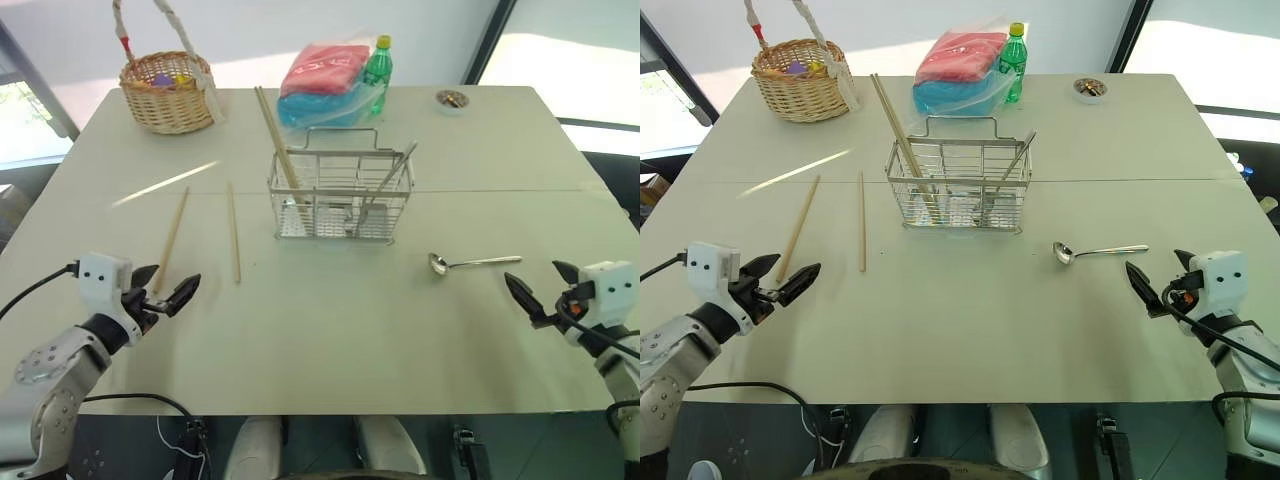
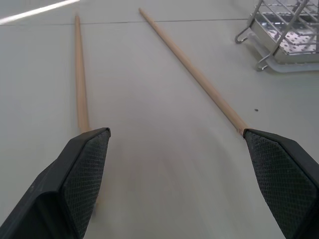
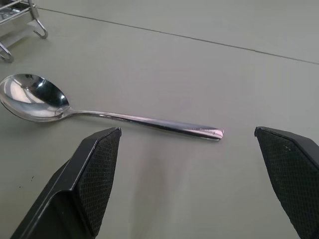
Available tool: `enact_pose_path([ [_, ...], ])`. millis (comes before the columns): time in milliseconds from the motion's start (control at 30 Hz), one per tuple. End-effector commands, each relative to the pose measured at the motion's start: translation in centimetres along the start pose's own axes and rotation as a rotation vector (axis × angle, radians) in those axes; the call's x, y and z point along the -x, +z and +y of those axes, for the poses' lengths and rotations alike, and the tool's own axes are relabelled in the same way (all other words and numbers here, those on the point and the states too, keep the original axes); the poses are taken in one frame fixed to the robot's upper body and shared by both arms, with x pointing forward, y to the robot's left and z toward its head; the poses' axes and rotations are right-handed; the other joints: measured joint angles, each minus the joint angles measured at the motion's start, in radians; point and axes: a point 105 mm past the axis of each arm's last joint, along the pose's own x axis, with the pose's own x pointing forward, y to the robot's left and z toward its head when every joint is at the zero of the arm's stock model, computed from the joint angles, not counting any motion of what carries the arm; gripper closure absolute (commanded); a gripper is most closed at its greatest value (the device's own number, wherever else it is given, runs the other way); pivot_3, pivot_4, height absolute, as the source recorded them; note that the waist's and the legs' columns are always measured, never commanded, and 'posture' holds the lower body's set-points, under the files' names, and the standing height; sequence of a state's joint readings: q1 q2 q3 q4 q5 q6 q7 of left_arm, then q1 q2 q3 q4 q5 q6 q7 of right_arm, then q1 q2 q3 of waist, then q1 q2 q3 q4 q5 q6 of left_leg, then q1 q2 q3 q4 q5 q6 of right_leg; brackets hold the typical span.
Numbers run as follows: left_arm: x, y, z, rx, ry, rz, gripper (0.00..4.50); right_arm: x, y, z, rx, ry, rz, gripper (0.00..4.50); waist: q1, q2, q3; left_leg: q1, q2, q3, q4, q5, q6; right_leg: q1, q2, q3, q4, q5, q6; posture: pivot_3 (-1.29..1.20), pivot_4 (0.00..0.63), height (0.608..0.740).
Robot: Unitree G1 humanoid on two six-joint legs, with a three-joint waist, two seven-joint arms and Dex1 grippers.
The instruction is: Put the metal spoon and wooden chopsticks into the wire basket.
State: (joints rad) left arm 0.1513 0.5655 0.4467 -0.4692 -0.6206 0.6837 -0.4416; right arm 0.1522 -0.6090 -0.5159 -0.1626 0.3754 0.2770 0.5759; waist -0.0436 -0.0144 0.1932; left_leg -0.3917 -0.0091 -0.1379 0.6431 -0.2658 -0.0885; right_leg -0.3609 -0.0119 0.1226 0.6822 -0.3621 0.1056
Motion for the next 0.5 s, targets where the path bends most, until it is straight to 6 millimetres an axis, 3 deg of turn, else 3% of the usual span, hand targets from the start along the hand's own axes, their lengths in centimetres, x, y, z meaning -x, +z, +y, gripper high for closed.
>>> enact_pose_path([
  [33,-0.3,1.8,-1.0,-0.027,-0.047,-0.051,0.0,-0.3,1.8,-0.8,0.058,0.008,-0.039,0.06,0.001,0.0,0.0,0.0,0.0,0.0,0.0,0.0,0.0,0.0,0.0,0.0,0.0,0.0,0.0,0.0,0.15,0.74],
  [233,-2.1,4.8,-4.3,-0.045,-0.265,-0.071,0.0,-2.1,3.8,-1.7,0.202,0.119,-0.036,0.06,0.001,0.0,0.001,0.0,-0.001,0.0,0.001,0.0,0.0,0.001,0.0,-0.001,0.0,0.0,0.0,0.0,0.15,0.74],
  [500,-5.0,7.3,-8.9,-0.152,-0.586,-0.028,0.0,-5.7,6.2,-1.0,0.448,0.443,0.032,0.06,-0.004,0.003,0.004,0.001,-0.001,0.001,0.001,0.0,0.001,0.001,0.001,-0.001,0.0,0.0,0.001,0.0,0.15,0.74],
])
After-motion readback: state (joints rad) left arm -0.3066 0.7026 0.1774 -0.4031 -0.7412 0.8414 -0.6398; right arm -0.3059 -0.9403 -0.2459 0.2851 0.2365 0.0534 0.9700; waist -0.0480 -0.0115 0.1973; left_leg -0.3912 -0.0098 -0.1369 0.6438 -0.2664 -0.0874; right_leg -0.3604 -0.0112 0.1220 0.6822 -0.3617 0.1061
